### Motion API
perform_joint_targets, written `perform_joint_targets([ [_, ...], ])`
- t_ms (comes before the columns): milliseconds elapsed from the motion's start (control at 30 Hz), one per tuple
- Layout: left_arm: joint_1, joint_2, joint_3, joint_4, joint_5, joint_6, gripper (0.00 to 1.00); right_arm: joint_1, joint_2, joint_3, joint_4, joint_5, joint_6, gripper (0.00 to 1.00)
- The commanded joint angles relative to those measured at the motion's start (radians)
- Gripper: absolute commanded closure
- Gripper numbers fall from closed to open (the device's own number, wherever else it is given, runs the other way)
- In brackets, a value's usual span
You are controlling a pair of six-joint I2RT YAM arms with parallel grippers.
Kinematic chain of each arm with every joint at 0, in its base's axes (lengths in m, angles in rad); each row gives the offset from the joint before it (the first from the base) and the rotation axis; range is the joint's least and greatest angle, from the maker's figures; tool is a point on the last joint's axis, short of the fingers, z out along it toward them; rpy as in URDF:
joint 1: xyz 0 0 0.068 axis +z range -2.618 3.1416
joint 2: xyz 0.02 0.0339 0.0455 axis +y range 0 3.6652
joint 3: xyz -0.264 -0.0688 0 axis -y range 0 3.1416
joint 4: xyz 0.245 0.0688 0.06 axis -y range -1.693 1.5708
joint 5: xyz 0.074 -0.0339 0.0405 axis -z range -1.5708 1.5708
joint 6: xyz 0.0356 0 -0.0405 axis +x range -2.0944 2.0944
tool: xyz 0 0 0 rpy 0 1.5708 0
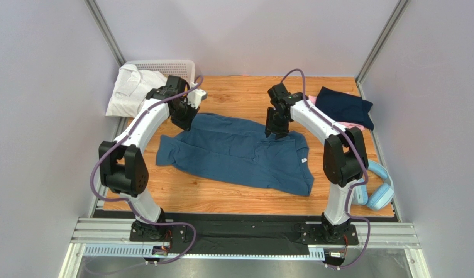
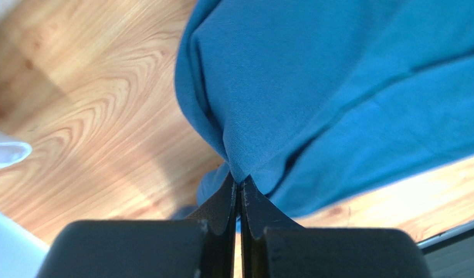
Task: Fold and stack the t-shirts
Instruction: Fold the flattened tshirt in 1/3 of the way
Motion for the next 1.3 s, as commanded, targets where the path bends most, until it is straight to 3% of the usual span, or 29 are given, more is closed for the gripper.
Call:
perform_joint_targets([
  [0, -0.104, -0.108, -0.095, 0.017, -0.097, 0.021, 1.00, 0.026, -0.002, -0.060, 0.047, 0.100, 0.009, 0.57],
  [133, -0.170, -0.126, -0.182, 0.011, -0.098, 0.070, 1.00, 0.026, 0.027, -0.019, 0.034, 0.126, -0.012, 0.56],
  [333, -0.184, -0.081, -0.274, -0.046, -0.067, 0.130, 0.96, 0.017, 0.105, 0.119, -0.040, 0.160, -0.029, 0.56],
  [500, -0.183, -0.061, -0.354, 0.041, -0.223, 0.133, 0.96, 0.018, 0.070, 0.133, -0.048, 0.146, -0.011, 0.56],
  [733, -0.126, -0.012, -0.290, 0.130, -0.293, 0.075, 1.00, 0.038, -0.163, 0.002, -0.013, 0.113, 0.035, 0.55],
  [967, -0.115, 0.130, -0.131, 0.190, -0.383, 0.040, 0.97, 0.176, -0.320, -0.261, 0.061, -0.009, 0.107, 0.53],
  [1067, -0.114, 0.175, -0.094, 0.192, -0.434, 0.029, 0.85, 0.213, -0.323, -0.388, 0.113, -0.050, 0.148, 0.53],
  [1200, -0.115, 0.171, -0.115, 0.193, -0.477, 0.040, 0.01, 0.244, -0.300, -0.525, 0.220, -0.124, 0.192, 0.53],
  [1267, -0.114, 0.123, -0.158, 0.208, -0.489, 0.063, 0.00, 0.265, -0.266, -0.531, 0.230, -0.116, 0.193, 0.54],
])
